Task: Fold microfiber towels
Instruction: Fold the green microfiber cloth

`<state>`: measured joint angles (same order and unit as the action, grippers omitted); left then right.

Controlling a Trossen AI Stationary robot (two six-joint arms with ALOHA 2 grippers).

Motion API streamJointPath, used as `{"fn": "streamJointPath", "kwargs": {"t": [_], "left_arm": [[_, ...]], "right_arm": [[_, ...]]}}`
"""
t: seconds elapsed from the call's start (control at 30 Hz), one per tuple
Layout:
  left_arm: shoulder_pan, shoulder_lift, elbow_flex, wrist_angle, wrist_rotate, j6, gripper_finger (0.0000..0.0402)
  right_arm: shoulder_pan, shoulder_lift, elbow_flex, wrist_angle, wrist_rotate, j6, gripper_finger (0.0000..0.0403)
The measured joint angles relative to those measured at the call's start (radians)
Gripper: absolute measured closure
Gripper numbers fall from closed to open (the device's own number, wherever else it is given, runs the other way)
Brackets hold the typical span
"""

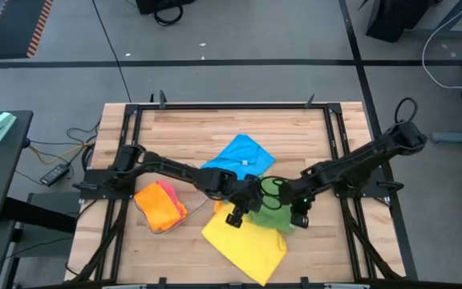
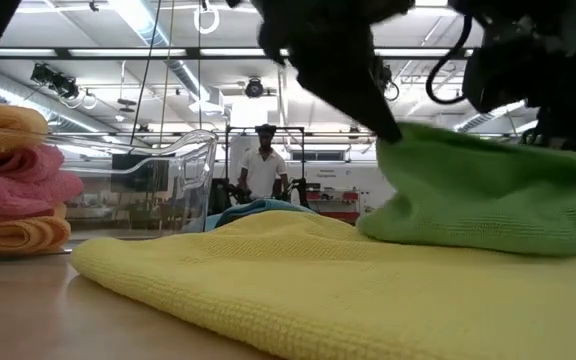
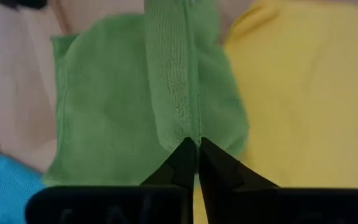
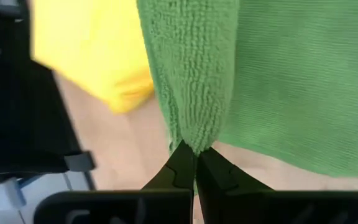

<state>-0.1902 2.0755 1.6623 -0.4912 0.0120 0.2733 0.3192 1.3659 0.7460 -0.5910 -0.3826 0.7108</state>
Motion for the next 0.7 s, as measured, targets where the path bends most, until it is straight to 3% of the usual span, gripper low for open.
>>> {"fn": "streamJointPath", "kwargs": {"t": [0.7], "left_arm": [[0.115, 0.120, -0.002, 0.115, -0.144, 0.012, 0.0381]], "right_arm": [[-0.194, 0.010, -0.020, -0.180, 0.141, -0.141, 0.0395]]}}
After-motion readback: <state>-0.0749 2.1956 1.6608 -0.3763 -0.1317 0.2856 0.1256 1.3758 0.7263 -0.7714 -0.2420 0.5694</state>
